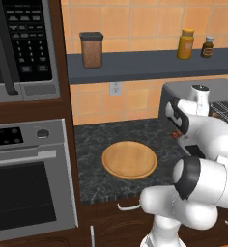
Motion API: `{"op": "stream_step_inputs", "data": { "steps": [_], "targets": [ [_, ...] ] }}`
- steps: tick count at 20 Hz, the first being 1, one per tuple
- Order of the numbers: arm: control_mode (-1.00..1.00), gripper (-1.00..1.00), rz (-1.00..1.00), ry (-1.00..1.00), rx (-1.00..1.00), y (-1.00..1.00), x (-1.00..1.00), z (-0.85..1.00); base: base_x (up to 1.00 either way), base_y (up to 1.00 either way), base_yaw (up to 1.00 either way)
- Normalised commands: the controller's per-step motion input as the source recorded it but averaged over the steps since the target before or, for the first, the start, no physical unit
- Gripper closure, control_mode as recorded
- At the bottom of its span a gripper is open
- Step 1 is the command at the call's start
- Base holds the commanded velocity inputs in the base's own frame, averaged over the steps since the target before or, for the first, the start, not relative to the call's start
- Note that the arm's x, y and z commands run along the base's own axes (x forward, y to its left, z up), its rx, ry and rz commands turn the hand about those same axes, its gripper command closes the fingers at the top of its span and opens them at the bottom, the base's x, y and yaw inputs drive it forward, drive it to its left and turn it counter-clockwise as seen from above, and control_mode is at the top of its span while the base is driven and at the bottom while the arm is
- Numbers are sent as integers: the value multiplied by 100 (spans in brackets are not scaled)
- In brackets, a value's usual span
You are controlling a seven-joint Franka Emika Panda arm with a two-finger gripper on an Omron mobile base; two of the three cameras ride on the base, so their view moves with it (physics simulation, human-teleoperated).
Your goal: Pick up the kebab skewer and baguette bread, and place them inside the toaster oven. Close the toaster oven door and start by setting the timer.
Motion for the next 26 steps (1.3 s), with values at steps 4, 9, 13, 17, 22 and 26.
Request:
{"op": "stream_step_inputs", "data": {
  "steps": [4, 9, 13, 17, 22, 26],
  "targets": [
    [-100, 100, -15, -2, 0, -97, 0, 30, 0, 0, 0],
    [-100, 100, -14, -3, 0, -100, 0, 20, 0, 0, 0],
    [-100, 100, -4, 0, 3, -92, 2, 2, 0, 0, 0],
    [-100, 100, 0, 0, 5, -58, 28, 0, 0, 0, 0],
    [-100, 100, 0, 0, 3, -50, 34, -6, 0, 0, 0],
    [-100, 100, 0, 0, 0, -28, 39, -18, 0, 0, 0]
  ]
}}
